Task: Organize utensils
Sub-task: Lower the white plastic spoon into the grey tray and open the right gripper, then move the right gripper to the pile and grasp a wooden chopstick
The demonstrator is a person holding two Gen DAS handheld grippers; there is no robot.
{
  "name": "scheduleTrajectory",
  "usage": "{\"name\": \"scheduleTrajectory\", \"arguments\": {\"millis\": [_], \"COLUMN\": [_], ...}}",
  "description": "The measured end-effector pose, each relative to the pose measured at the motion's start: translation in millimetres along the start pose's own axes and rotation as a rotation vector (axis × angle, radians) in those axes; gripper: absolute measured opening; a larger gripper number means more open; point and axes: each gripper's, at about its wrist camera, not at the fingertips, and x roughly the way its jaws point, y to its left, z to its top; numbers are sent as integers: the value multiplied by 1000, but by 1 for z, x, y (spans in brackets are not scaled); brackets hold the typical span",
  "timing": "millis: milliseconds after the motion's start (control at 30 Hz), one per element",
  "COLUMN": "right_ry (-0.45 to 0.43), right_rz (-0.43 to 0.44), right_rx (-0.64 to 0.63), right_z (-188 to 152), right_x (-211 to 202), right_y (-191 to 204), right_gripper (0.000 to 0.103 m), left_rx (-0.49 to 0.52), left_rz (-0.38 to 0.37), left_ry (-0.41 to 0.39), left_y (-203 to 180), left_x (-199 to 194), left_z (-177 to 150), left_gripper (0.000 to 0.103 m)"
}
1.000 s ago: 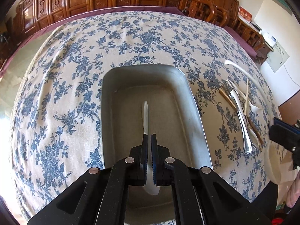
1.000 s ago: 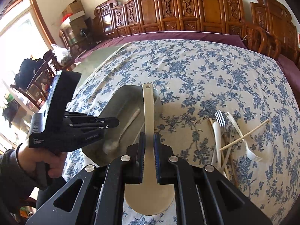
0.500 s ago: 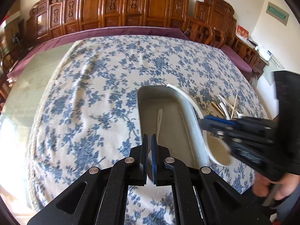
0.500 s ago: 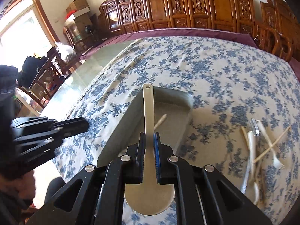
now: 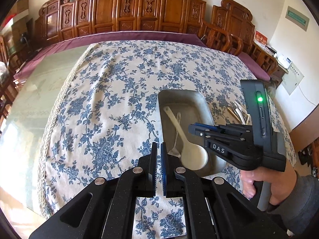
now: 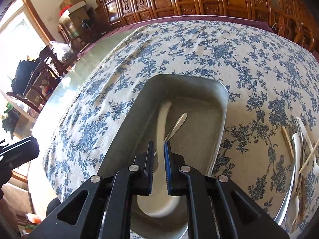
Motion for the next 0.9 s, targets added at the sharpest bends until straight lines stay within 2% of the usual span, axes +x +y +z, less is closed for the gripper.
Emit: {"name": "scheduleTrajectory", "arguments": {"millis": [200, 267, 467, 533, 567, 633, 767, 900], "right_ry": [-66, -84, -130, -141, -146, -149, -153, -136], "right_rz": [-9, -20, -107, -144, -162, -200, -261, -304], "right_rx": [-30, -33, -44, -36, -24, 16, 75, 137], "right_z": [-10, -15, -33, -37, -39, -41, -37, -32], "right_x": [-42, -58, -104, -114, -118, -122, -122, -109], "right_y": [-15, -25, -69, -87, -97, -121, -161, -196], "right_gripper": [12, 12, 12, 12, 15, 29, 36, 41], "left_rx": [14, 22, 43, 47, 49, 54, 57, 59], "left_rz": [-12, -18, -42, -47, -51, -55, -58, -50], "left_ry": [0, 3, 12, 15, 16, 17, 14, 14], "left_y": [-14, -21, -44, -51, -55, -62, -73, -78], "left_x": [3, 5, 15, 19, 20, 24, 27, 32], "left_z": [-2, -3, -7, -7, -8, -8, -6, -4], "left_gripper": [5, 14, 29, 31, 32, 33, 46, 54]}}
